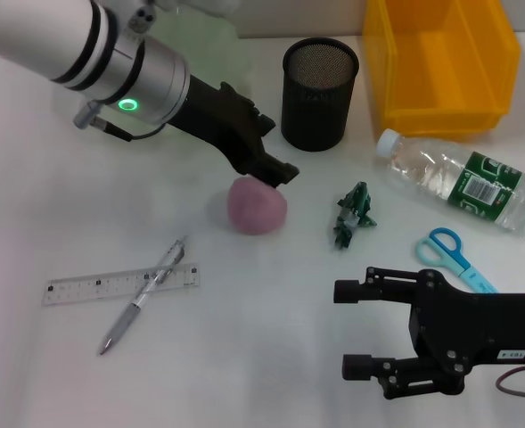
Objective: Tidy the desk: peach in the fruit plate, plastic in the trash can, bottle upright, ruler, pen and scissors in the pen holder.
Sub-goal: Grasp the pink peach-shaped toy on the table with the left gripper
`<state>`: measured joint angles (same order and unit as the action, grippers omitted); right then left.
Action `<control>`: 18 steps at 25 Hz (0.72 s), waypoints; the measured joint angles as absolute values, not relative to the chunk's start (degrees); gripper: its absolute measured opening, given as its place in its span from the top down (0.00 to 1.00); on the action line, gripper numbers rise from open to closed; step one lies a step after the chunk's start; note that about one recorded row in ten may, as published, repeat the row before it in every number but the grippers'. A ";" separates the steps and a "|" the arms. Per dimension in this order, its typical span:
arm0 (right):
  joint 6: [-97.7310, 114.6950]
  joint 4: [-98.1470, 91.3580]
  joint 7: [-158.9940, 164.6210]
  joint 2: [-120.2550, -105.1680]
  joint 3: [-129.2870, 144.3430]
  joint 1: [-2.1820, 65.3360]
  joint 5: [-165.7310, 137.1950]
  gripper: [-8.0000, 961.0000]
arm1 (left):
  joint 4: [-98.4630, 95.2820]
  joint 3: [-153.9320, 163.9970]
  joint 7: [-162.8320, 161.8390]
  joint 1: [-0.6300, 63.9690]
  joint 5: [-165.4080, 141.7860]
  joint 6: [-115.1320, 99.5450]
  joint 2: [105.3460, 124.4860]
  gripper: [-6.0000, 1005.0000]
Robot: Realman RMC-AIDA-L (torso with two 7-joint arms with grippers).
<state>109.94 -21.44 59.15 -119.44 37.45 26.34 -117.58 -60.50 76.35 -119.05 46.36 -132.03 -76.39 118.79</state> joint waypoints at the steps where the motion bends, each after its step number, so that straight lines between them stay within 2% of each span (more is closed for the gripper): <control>1: 109.95 -21.45 59.15 -119.44 37.44 26.40 -117.57 0.16 | -61.25 77.18 -119.12 46.39 -133.21 -76.65 118.80 0.22; 18: 110.48 -21.36 58.40 -119.53 37.44 26.03 -116.20 0.16 | -63.88 85.23 -121.83 47.59 -141.56 -78.26 119.15 0.22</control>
